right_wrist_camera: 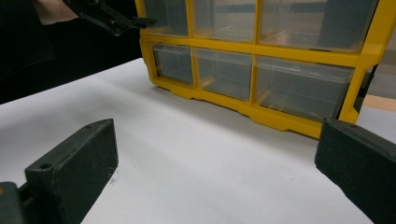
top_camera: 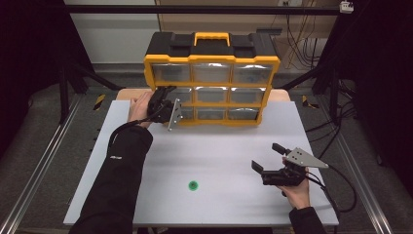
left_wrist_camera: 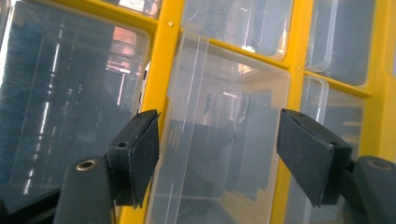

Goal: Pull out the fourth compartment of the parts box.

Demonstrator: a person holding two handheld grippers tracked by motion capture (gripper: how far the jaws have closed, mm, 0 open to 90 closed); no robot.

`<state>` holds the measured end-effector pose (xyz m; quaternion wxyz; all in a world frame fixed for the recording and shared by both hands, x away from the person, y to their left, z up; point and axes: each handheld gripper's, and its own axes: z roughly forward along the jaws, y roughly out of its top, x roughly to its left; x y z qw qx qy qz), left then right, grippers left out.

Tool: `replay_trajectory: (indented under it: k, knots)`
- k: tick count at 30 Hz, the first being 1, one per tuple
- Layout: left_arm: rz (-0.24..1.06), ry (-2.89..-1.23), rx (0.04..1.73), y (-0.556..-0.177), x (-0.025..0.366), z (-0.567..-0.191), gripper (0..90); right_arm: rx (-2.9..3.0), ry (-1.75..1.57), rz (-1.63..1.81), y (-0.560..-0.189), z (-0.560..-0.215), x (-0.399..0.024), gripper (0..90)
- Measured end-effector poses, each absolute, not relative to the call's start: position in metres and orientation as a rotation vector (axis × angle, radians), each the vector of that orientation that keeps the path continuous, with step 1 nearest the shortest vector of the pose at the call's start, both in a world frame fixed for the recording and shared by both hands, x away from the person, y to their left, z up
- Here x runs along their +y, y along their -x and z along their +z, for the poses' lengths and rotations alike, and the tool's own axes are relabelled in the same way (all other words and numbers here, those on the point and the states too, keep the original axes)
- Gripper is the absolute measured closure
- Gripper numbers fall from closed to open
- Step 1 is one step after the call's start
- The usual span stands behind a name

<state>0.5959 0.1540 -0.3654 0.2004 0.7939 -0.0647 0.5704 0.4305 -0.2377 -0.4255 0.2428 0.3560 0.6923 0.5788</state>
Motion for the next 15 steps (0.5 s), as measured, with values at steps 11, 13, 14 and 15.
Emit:
replay_trajectory:
  k: [11,13,14,15]
  knots:
    - [1.71,-2.186,-0.263,-0.5978,0.1575,-0.3689,45.6,1.894,-0.972,1.581,-0.4309,-0.4262,-0.237,0.1]
    - [1.728,-2.181,-0.276,-0.5977,0.1581,-0.3693,47.8,1.892,-0.969,1.582,-0.4311,-0.4263,-0.2369,0.1]
    - [1.738,-2.177,-0.282,-0.5976,0.1581,-0.3697,48.7,1.893,-0.972,1.581,-0.4309,-0.4262,-0.2368,0.0]
    - [1.748,-2.172,-0.283,-0.5975,0.1582,-0.3702,49.7,1.892,-0.972,1.582,-0.4309,-0.4262,-0.2368,0.0]
